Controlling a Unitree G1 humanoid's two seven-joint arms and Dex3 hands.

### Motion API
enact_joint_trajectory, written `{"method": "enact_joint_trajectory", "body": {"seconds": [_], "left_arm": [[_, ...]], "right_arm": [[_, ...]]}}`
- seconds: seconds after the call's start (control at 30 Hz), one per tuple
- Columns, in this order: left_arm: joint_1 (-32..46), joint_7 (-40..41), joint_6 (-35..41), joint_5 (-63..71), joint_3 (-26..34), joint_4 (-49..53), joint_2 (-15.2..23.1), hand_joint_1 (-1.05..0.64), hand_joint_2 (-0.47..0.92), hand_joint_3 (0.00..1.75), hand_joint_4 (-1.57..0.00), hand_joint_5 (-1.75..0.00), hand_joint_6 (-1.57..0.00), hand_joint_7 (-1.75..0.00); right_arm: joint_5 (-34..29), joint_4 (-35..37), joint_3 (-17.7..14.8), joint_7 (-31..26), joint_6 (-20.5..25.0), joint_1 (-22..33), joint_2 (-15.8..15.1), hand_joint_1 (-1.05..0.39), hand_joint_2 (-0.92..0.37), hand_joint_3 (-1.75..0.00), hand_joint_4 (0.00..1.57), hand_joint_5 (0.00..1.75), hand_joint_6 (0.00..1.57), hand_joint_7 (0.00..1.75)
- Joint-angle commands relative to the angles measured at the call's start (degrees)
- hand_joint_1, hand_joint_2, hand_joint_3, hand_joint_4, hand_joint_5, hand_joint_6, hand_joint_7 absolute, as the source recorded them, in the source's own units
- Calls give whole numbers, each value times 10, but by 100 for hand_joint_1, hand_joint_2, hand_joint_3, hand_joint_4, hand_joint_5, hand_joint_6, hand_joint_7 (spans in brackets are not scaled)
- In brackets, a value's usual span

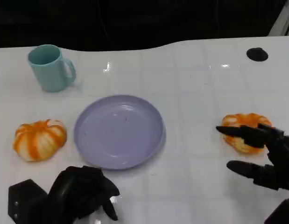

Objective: Grasp the bread from the table and place it into the plate.

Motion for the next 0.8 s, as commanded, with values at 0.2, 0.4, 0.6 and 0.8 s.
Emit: {"method": "enact_joint_trajectory", "body": {"seconds": [0.2, 0.4, 0.6, 0.8], "left_arm": [[1, -4, -10, 1, 4, 9, 8, -105, 79, 0, -151, -91, -157, -50], [2, -4, -9, -1, 3, 8, 6, -105, 78, 0, -150, -91, -157, -49], [3, -1, -7, 0, 2, 5, 5, -105, 78, 0, -151, -91, -157, -50], [4, -4, -11, 0, 2, 5, 5, -105, 79, 0, -151, -91, -157, -49]], "right_arm": [[-126, -27, 23, -34, 79, -9, -49, -57, -92, -4, 7, 33, 29, 0], [-196, -31, 52, -38, 139, -25, -65, -60, -91, -1, 0, 33, 24, 0], [-250, 1, 87, -57, 189, -58, -68, -59, -88, 0, 0, 33, 25, 1], [-260, 40, 114, -66, 217, -88, -68, -55, -85, 0, 0, 39, 27, 1]]}}
